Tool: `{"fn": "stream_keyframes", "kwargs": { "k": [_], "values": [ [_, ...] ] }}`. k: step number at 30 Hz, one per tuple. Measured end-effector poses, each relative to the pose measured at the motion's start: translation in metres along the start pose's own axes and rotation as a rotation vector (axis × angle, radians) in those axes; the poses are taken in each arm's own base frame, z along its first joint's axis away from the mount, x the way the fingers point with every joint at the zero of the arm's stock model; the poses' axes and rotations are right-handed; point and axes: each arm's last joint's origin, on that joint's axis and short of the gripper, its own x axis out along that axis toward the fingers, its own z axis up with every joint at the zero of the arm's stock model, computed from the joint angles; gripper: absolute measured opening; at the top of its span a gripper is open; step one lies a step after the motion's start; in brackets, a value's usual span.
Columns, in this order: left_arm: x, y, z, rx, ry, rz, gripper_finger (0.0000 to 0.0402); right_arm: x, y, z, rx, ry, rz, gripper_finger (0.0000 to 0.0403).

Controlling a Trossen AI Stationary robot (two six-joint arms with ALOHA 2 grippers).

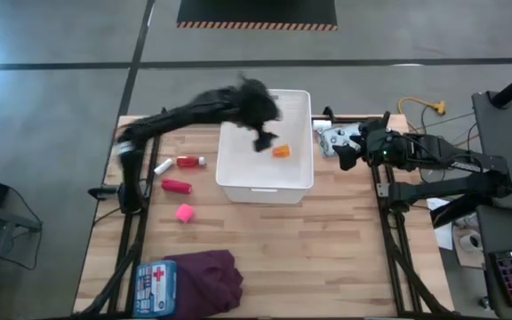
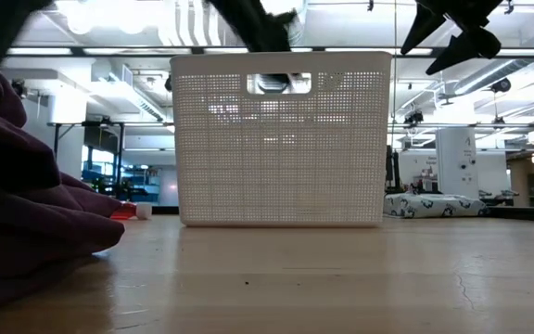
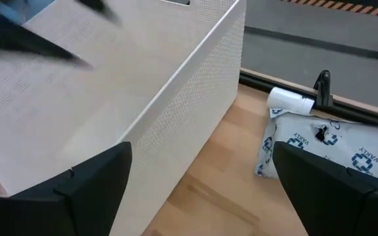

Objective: Pick & place medical supplies in basket/bin
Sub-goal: Put the red medicine bottle into the white bin

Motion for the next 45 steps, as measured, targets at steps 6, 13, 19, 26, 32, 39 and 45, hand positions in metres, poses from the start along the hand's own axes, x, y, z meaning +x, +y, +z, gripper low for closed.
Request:
{"fn": "stream_keyframes", "kwargs": {
  "k": [6, 13, 19, 26, 32, 39, 45],
  "values": [
    [-0.096, 0.005, -0.059, -0.098, 0.034, 0.137, 0.0317, 0.0, 0.0, -0.001, -0.012, 0.03, 0.026, 0.0359],
    [-0.113, -0.016, -0.184, -0.191, 0.158, 0.103, 0.0317, 0.003, 0.002, -0.002, -0.039, 0.048, 0.033, 0.0359],
    [-0.089, -0.03, -0.243, -0.284, 0.31, 0.079, 0.0317, 0.011, 0.008, -0.003, -0.056, 0.077, 0.021, 0.0359],
    [-0.051, -0.01, -0.259, -0.198, 0.557, 0.051, 0.0317, 0.023, 0.015, -0.006, -0.065, 0.137, 0.026, 0.0359],
    [-0.02, 0.021, -0.258, -0.1, 0.718, -0.016, 0.0317, 0.027, 0.018, -0.007, -0.037, 0.15, 0.017, 0.0359],
    [-0.007, 0.024, -0.261, 0.021, 0.697, -0.168, 0.0317, 0.025, 0.017, -0.007, -0.014, 0.141, 0.019, 0.0359],
    [0.001, 0.021, -0.277, 0.038, 0.704, -0.166, 0.0317, 0.025, 0.017, -0.006, -0.018, 0.135, 0.012, 0.0359]
  ]
}}
